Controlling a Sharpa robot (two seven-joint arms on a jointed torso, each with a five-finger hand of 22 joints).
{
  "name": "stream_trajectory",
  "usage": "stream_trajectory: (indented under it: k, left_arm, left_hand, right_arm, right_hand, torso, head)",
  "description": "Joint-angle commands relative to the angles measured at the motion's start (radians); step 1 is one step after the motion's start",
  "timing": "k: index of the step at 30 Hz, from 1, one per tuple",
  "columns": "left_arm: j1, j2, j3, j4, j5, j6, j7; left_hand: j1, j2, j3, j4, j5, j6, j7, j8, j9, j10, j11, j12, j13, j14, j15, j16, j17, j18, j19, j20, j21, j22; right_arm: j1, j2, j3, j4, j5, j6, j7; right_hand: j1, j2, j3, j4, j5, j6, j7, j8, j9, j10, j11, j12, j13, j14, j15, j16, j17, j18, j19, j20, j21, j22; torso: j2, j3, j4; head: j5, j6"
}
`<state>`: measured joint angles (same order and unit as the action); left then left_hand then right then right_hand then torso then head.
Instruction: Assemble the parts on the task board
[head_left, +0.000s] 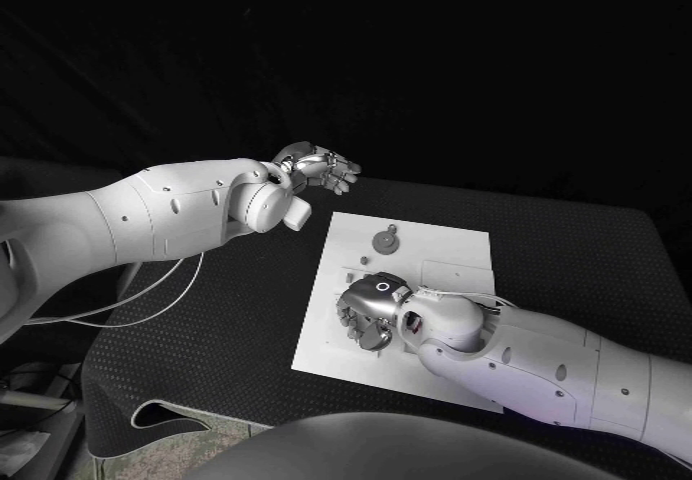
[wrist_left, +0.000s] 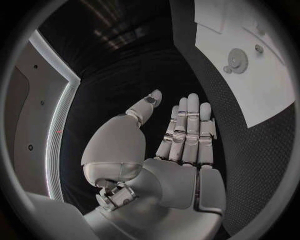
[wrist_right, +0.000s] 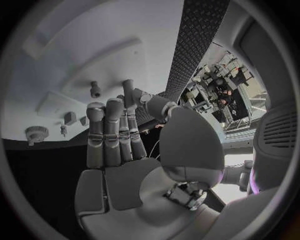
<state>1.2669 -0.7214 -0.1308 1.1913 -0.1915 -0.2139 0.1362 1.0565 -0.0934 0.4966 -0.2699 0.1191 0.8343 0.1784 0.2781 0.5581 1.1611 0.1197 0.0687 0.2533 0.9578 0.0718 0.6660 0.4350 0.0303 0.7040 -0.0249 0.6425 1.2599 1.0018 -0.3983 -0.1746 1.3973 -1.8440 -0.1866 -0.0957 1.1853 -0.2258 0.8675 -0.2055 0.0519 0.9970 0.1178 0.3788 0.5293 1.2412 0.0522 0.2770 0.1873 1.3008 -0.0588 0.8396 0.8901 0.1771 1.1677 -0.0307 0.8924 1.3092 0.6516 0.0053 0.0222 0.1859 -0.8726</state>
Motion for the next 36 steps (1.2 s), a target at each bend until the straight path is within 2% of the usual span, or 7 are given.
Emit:
stream_trajectory:
  k: [1,14,22,27,31,33,36]
  left_arm:
    - [0.002,0.002,0.001,0.001,0.004,0.014,0.006]
    - [0.002,0.0,0.001,0.0,0.005,0.013,0.005]
    - [0.002,0.0,0.001,-0.001,0.005,0.013,0.005]
    - [0.002,-0.001,0.001,-0.002,0.005,0.014,0.004]
    - [0.002,0.0,0.001,-0.003,0.005,0.016,0.004]
    - [0.002,0.0,0.001,-0.005,0.005,0.016,0.004]
    - [0.002,-0.001,0.001,-0.008,0.005,0.015,0.004]
  left_hand:
    - [-0.005,0.006,-0.002,0.006,0.002,-0.002,0.003,0.005,-0.001,0.003,0.007,0.003,-0.001,0.007,0.001,-0.007,0.002,0.019,0.007,-0.002,-0.004,0.002]
    - [-0.005,0.006,-0.003,0.007,0.001,-0.003,0.003,0.006,-0.001,0.002,0.007,0.003,-0.001,0.007,0.001,-0.008,0.003,0.019,0.007,-0.002,-0.004,0.002]
    - [-0.006,0.006,-0.003,0.007,0.001,-0.003,0.003,0.005,-0.002,0.002,0.007,0.003,-0.001,0.007,0.001,-0.008,0.004,0.019,0.007,-0.002,-0.004,0.002]
    - [-0.006,0.006,-0.003,0.007,0.001,-0.004,0.004,0.005,-0.002,0.002,0.007,0.003,-0.001,0.007,0.001,-0.009,0.004,0.019,0.007,-0.002,-0.005,0.002]
    - [-0.006,0.006,-0.003,0.007,0.001,-0.004,0.004,0.005,-0.002,0.002,0.007,0.002,-0.001,0.007,0.001,-0.009,0.005,0.019,0.007,-0.002,-0.005,0.003]
    - [-0.006,0.006,-0.003,0.007,0.001,-0.005,0.004,0.005,-0.002,0.002,0.008,0.002,-0.001,0.007,0.001,-0.009,0.005,0.019,0.007,-0.002,-0.005,0.003]
    - [-0.006,0.006,-0.003,0.007,0.001,-0.005,0.004,0.005,-0.002,0.002,0.008,0.002,-0.001,0.007,0.001,-0.009,0.005,0.019,0.007,-0.002,-0.005,0.003]
  right_arm:
    - [-0.007,-0.003,-0.006,-0.005,0.019,0.025,0.007]
    - [-0.007,-0.008,-0.006,-0.004,0.039,0.02,0.012]
    - [-0.006,-0.015,-0.006,-0.006,0.058,-0.039,0.019]
    - [-0.006,-0.027,-0.005,-0.005,0.072,-0.099,0.028]
    - [0.004,-0.044,-0.004,0.013,0.09,-0.127,0.038]
    - [0.014,-0.061,0.001,0.034,0.113,-0.13,0.042]
    - [0.031,-0.093,0.023,0.07,0.166,-0.131,0.051]
  right_hand:
    - [-0.033,-0.017,-0.027,-0.005,0.0,-0.015,0.006,-0.01,-0.004,-0.023,0.006,-0.011,0.015,-0.005,0.006,-0.002,-0.002,0.085,-0.008,0.001,0.0,0.016]
    - [-0.089,-0.029,-0.129,-0.022,0.016,-0.052,0.024,-0.043,-0.007,-0.07,0.021,-0.027,0.014,-0.02,0.02,0.0,-0.005,0.085,-0.024,0.009,0.0,0.016]
    - [-0.086,-0.039,-0.145,-0.026,0.012,-0.083,0.038,-0.066,-0.015,-0.106,0.034,-0.039,0.01,-0.04,0.032,0.003,-0.005,0.085,-0.041,0.015,-0.005,0.015]
    - [-0.096,-0.066,-0.188,-0.05,0.032,-0.216,0.096,-0.139,-0.05,-0.25,0.087,-0.083,-0.025,-0.14,0.085,0.025,0.006,0.079,-0.11,0.04,-0.009,0.024]
    - [-0.102,-0.07,-0.223,-0.052,0.038,-0.265,0.111,-0.153,-0.059,-0.318,0.104,-0.058,-0.034,-0.204,0.105,0.068,0.002,0.079,-0.157,0.058,0.008,0.023]
    - [-0.116,-0.072,-0.247,-0.057,0.049,-0.281,0.112,-0.157,-0.062,-0.339,0.107,-0.051,-0.036,-0.218,0.108,0.078,-0.003,0.079,-0.169,0.063,0.012,0.023]
    - [-0.131,-0.072,-0.278,-0.054,0.067,-0.285,0.107,-0.15,-0.059,-0.356,0.107,-0.022,-0.034,-0.231,0.105,0.102,-0.016,0.084,-0.179,0.069,0.024,0.022]
  torso:
    - [0.0,-0.0009,0.0003]
    - [0.0,0.0004,-0.0007]
    - [0.0,0.0007,-0.0009]
    - [0.0,0.0011,-0.0017]
    - [-0.001,0.0007,-0.0012]
    - [-0.001,0.0006,-0.0004]
    - [-0.001,0.001,-0.0012]
  head:
    - [0.001,0.0]
    - [0.001,0.0]
    - [0.0,0.0]
    - [-0.002,0.0]
    - [-0.004,0.0]
    - [-0.007,0.0]
    - [-0.009,0.0]
